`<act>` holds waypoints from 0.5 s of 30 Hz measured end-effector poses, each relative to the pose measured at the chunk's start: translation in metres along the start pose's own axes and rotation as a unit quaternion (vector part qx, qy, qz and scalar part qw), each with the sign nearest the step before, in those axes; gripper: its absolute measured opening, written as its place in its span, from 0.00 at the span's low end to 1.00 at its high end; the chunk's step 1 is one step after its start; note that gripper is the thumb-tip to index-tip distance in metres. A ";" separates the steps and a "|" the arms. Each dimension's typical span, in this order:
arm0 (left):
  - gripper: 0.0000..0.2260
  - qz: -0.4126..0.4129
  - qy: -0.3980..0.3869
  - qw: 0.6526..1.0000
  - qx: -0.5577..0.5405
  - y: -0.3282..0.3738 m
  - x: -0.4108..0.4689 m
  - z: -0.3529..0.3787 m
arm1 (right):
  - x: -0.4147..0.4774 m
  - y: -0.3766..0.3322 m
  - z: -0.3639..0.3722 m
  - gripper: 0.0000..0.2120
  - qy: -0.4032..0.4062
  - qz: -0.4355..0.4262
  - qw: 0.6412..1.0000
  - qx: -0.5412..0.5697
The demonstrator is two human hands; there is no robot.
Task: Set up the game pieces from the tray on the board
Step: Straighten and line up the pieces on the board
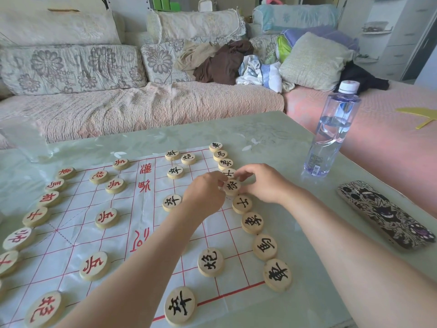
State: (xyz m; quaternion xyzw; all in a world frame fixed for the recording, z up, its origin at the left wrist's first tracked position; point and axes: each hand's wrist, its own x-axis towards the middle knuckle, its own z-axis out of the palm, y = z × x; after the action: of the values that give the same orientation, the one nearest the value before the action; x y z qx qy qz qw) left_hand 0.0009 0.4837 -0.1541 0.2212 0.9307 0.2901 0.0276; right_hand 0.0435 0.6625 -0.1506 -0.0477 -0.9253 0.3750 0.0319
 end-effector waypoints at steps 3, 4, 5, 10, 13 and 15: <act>0.16 -0.004 0.000 1.000 0.004 0.001 0.000 -0.001 | 0.002 0.002 0.000 0.16 0.012 0.000 1.000 -0.005; 0.16 -0.009 0.002 1.000 0.007 0.000 0.000 -0.001 | 0.002 0.003 -0.001 0.16 0.012 -0.002 1.000 -0.009; 0.16 -0.010 0.005 1.000 0.011 0.000 0.000 -0.002 | 0.002 0.004 -0.001 0.16 0.010 -0.002 1.000 -0.012; 0.16 -0.009 0.000 1.000 0.009 0.004 0.003 -0.002 | 0.001 0.004 -0.001 0.18 -0.010 0.000 1.000 -0.007; 0.14 -0.006 0.000 1.000 0.021 0.006 0.003 0.001 | 0.000 0.004 -0.001 0.18 -0.009 -0.005 1.000 -0.011; 0.15 -0.006 0.002 1.000 0.024 0.005 0.003 0.002 | -0.001 0.003 -0.001 0.18 -0.008 -0.006 1.000 -0.012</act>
State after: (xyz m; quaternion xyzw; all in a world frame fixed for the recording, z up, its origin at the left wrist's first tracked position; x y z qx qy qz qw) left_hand 0.0008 0.4896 -0.1529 0.2158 0.9386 0.2684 0.0218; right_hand 0.0443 0.6652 -0.1523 -0.0394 -0.9302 0.3639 0.0258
